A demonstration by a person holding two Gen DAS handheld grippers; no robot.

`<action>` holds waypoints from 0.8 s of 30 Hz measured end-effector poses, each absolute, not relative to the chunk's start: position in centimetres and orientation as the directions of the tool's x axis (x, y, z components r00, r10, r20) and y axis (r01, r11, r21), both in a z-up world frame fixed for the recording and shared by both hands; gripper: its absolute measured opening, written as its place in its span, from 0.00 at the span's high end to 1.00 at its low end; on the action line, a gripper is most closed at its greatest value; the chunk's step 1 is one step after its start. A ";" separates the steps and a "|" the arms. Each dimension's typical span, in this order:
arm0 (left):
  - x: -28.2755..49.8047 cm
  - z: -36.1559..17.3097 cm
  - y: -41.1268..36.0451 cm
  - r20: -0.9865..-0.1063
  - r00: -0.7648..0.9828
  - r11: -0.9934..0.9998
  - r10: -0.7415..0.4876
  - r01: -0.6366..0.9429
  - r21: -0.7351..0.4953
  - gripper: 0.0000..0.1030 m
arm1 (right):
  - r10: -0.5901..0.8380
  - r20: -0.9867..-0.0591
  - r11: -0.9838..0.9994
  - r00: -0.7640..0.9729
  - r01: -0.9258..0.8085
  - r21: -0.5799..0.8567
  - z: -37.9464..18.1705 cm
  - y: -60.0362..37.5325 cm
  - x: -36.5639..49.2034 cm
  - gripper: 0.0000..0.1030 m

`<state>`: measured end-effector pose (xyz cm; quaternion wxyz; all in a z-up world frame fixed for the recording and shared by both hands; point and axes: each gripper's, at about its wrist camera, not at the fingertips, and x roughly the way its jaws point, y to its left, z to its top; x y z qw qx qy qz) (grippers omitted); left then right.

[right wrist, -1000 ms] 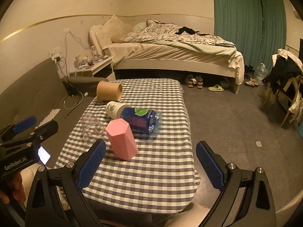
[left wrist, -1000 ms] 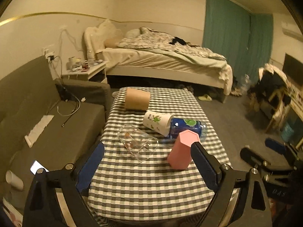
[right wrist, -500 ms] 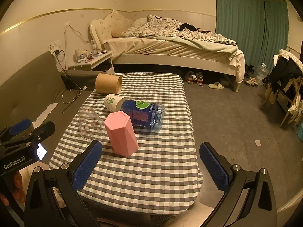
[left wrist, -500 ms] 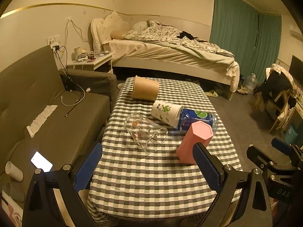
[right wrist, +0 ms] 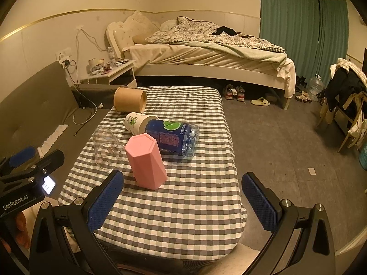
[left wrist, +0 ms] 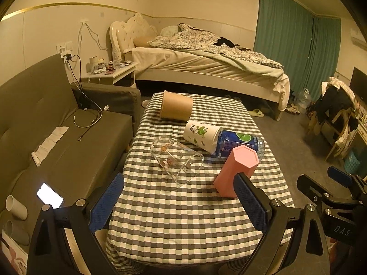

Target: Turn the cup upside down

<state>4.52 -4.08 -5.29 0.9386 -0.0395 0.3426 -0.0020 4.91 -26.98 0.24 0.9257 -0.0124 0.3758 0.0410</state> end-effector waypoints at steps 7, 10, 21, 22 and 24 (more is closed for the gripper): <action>4.6 -5.1 -4.2 -0.635 0.772 0.998 -0.025 -0.019 -0.062 0.04 | 0.062 -0.700 0.997 0.712 -0.080 0.008 0.2 -27.1 4.9 0.00; 4.6 -5.1 -4.2 -0.635 0.772 0.998 -0.021 -0.020 -0.058 0.04 | 0.062 -0.701 0.997 0.711 -0.078 0.010 0.2 -27.2 4.9 0.00; 4.3 -4.9 -4.3 -0.628 0.778 0.998 -0.018 -0.020 -0.053 0.04 | 0.061 -0.706 0.997 0.705 -0.076 0.011 0.2 -27.2 4.9 0.00; 4.3 -4.9 -4.2 -0.629 0.777 0.998 -0.017 -0.021 -0.053 0.04 | 0.061 -0.707 0.997 0.705 -0.077 0.010 0.1 -27.2 4.9 0.00; 4.3 -4.9 -4.2 -0.628 0.778 0.998 -0.018 -0.020 -0.054 0.04 | 0.060 -0.707 0.997 0.705 -0.078 0.007 0.1 -27.1 4.9 0.00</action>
